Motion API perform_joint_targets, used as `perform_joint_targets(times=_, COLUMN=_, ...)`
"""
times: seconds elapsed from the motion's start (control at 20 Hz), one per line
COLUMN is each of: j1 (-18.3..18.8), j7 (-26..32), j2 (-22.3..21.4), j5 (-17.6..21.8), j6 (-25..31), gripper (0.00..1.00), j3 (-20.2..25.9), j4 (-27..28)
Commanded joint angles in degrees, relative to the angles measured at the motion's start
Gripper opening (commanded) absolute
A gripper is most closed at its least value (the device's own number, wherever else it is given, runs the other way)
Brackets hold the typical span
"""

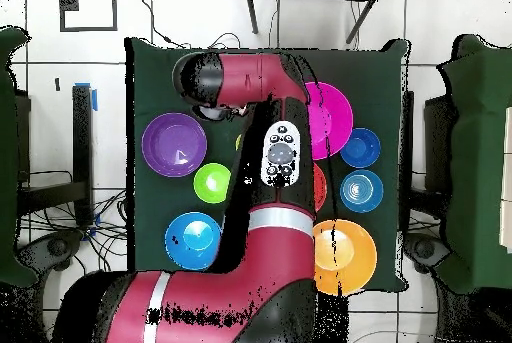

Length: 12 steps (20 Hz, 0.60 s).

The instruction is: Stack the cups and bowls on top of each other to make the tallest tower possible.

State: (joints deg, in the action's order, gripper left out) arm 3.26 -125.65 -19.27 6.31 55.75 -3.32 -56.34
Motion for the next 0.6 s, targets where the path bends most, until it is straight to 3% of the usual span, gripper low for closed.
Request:
perform_joint_targets(times=0.05, j1=-0.54, j7=3.06, j2=3.71, j5=0.95, j6=7.05, gripper=1.0, j3=4.68, j4=5.53)
perform_joint_targets(times=0.3, j1=-1.88, j7=0.24, j2=3.21, j5=1.78, j6=7.75, gripper=1.0, j3=1.94, j4=3.55)
perform_joint_targets(times=0.6, j1=-2.51, j7=-2.94, j2=0.98, j5=0.21, j6=5.65, gripper=1.0, j3=0.84, j4=-3.65)
